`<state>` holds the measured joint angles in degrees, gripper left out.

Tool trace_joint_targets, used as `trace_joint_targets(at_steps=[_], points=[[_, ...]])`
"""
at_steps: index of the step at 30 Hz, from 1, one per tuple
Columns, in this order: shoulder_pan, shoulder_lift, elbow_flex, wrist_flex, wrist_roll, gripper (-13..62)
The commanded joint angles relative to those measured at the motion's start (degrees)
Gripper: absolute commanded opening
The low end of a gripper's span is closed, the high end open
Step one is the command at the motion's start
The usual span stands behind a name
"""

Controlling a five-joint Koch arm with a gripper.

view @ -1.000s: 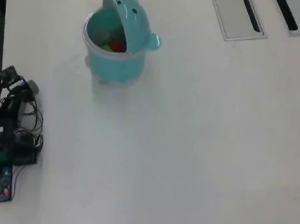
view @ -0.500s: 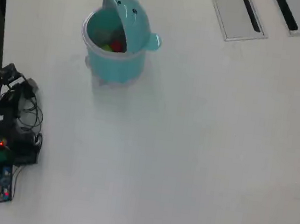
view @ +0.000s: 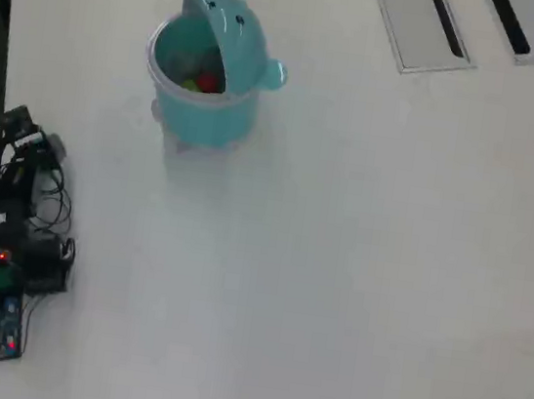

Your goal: Grasp RGB lego blocks and put them in the bin one by one.

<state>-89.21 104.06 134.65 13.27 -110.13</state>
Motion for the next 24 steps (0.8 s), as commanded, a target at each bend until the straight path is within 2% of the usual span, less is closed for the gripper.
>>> trace_joint_targets(at_steps=[1,13,24], points=[[0.5,3.6,-6.8,4.0,0.4,12.5],[10.2,15.3,-13.1,4.9,7.8,12.5],[21.0,15.4,-23.8,4.0,18.0,12.5]])
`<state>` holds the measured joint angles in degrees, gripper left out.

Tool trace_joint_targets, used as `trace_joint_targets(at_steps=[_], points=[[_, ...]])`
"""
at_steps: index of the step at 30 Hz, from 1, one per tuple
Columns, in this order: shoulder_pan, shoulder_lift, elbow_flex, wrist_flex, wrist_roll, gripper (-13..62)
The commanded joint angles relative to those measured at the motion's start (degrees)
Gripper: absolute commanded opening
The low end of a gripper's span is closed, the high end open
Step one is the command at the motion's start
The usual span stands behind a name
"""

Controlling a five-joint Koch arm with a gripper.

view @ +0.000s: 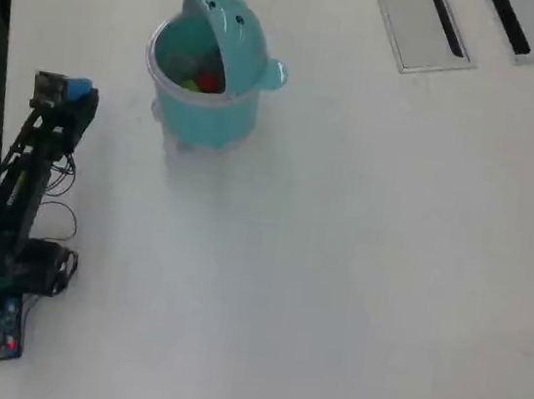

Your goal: Grasp RGB lego blocks and put them in the bin one by one.

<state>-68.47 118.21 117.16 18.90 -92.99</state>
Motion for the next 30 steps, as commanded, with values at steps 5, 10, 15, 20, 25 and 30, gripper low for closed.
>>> trace_joint_targets(at_steps=[5,10,15,20,25,30], points=[[5.6,-1.5,-12.3,-5.0,4.0,12.5],[10.0,-5.7,-17.6,-10.1,4.5,12.5],[12.9,-12.5,-26.8,-12.4,4.5,12.5],[15.6,-19.7,-35.3,-12.7,4.5,12.5],[17.1,-27.9,-44.8,-13.6,4.5,12.5],[19.9,-34.7,-48.3,-17.1,4.5,12.5]])
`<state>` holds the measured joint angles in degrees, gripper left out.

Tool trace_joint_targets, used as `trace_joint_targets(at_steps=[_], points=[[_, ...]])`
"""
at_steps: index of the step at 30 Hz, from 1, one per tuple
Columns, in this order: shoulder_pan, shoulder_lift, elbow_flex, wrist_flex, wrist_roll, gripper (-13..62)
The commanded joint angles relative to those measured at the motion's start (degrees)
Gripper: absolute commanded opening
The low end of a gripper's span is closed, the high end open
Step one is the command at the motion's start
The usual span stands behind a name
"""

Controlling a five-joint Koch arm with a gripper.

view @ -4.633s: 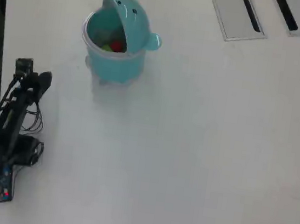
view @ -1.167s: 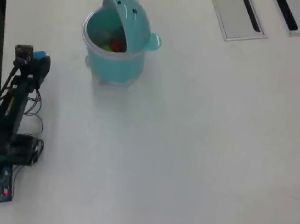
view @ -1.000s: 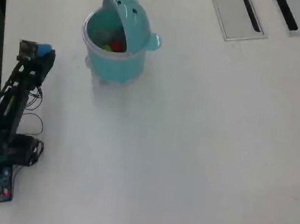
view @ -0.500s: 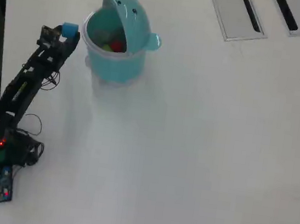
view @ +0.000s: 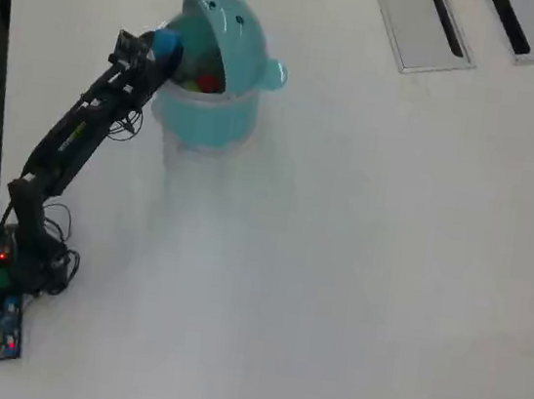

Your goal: Grasp RGB lego blocks and put them in the bin one by one.

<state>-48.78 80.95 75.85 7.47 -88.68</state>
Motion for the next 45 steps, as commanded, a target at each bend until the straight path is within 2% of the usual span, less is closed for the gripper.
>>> trace_joint_targets(at_steps=[1,2,5,13,35,45], points=[[1.1,0.8,-7.1,-7.2,0.2,12.5],[2.4,-0.2,-7.4,-7.6,0.2,12.6],[6.3,-4.2,-9.8,-10.4,-0.1,23.6],[6.1,-4.2,-9.1,-9.9,-1.5,30.9],[7.8,23.2,19.2,-5.4,2.0,33.3],[9.2,35.5,32.0,-5.9,9.6,34.2]])
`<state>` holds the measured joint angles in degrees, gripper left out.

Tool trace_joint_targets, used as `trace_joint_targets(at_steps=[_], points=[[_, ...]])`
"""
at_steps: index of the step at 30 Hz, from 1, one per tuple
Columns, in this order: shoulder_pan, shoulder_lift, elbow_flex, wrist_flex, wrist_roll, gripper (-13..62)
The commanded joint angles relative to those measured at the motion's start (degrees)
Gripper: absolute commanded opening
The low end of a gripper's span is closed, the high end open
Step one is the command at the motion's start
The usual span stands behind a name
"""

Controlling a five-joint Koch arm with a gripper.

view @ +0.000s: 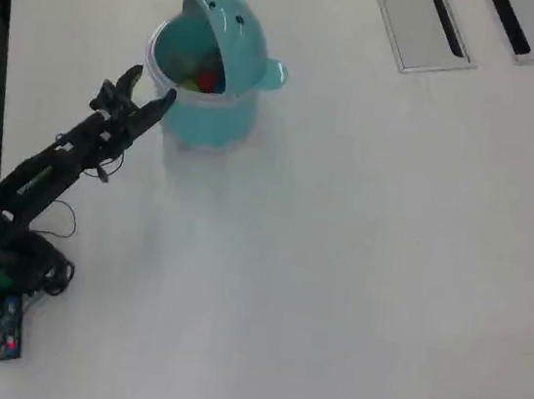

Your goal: Grasp RGB lego blocks and put them in the bin one by one.

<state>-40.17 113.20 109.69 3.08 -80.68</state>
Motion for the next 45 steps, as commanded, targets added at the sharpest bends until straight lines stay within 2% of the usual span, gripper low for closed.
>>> trace_joint_targets(at_steps=[1,17,27,36,45], points=[[0.6,4.3,-0.8,-1.5,1.8,34.2],[2.3,16.4,11.2,-2.5,15.6,34.2],[6.9,21.4,17.8,-6.9,30.3,34.0],[14.6,21.7,31.4,-28.6,39.0,33.0],[20.8,21.8,35.9,-34.3,47.0,33.0]])
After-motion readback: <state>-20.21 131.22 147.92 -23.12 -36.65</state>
